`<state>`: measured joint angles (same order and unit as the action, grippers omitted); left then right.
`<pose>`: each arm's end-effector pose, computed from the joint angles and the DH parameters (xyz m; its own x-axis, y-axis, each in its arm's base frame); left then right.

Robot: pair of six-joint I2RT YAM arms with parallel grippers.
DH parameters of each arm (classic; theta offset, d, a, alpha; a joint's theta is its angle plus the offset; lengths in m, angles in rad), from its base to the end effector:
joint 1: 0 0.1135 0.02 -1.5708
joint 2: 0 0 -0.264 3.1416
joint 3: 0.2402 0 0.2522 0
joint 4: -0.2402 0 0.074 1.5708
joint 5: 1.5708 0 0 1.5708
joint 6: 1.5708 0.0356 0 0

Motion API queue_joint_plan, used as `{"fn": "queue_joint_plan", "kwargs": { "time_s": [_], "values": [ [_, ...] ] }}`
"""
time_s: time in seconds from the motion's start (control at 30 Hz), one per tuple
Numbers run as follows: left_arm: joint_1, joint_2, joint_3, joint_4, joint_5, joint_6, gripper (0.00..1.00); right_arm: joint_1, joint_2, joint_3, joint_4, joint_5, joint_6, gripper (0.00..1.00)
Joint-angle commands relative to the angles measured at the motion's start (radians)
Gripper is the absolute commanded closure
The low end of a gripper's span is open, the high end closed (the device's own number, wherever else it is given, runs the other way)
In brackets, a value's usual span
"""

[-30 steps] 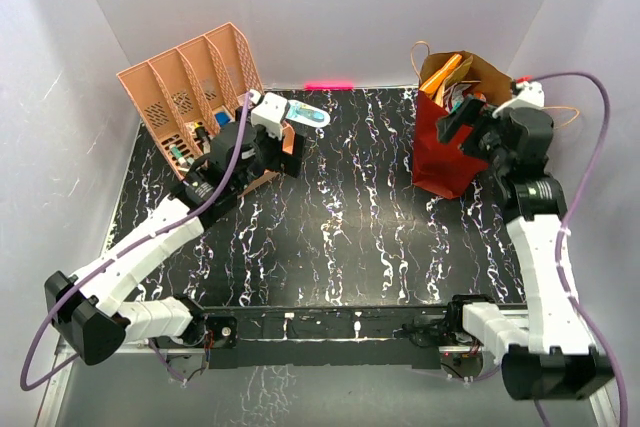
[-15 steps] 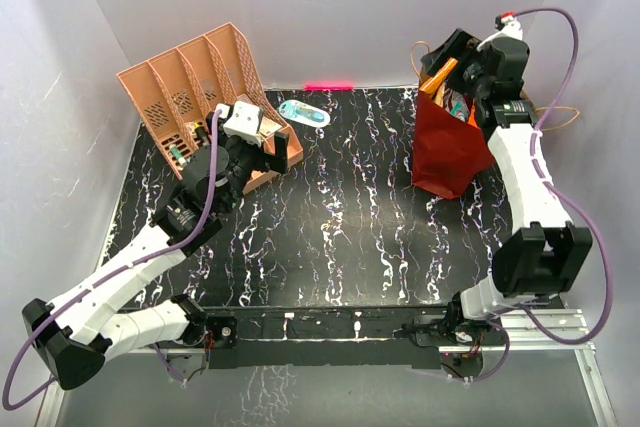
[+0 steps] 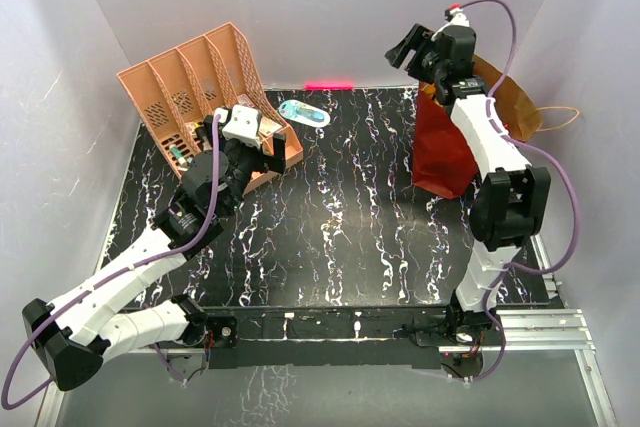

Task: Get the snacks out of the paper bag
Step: Move the paper bag to the center of the board.

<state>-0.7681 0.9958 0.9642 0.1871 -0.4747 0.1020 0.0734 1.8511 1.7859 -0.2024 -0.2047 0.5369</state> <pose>0.1750 -0.1464 0.4036 0.1407 -0.0100 -0.9900 0.2803 0.9594 0.0302 0.4446 0.0399 0.3823 -0.3633 0.4754 -0.8012 -0.0948 0.8367 0.5395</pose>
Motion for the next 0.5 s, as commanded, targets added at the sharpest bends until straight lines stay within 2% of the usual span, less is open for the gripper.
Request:
{"fn": "queue_joint_plan", "kwargs": {
  "time_s": [0.0,0.3,0.33,0.47],
  "values": [
    [-0.006,-0.029,-0.009,0.052,-0.031,0.016,0.02,0.015,0.039,0.049,0.075,0.056,-0.001,0.27],
    [-0.010,-0.032,-0.015,0.057,-0.046,0.017,0.02,0.016,0.127,0.125,0.083,0.067,-0.069,0.30],
    [-0.010,-0.032,-0.014,0.057,-0.047,0.017,0.02,0.016,0.135,0.141,0.079,0.059,-0.075,0.33],
    [-0.010,-0.031,-0.015,0.058,-0.051,0.018,0.01,0.017,0.151,0.180,0.064,0.015,-0.065,0.57]
  ]
}}
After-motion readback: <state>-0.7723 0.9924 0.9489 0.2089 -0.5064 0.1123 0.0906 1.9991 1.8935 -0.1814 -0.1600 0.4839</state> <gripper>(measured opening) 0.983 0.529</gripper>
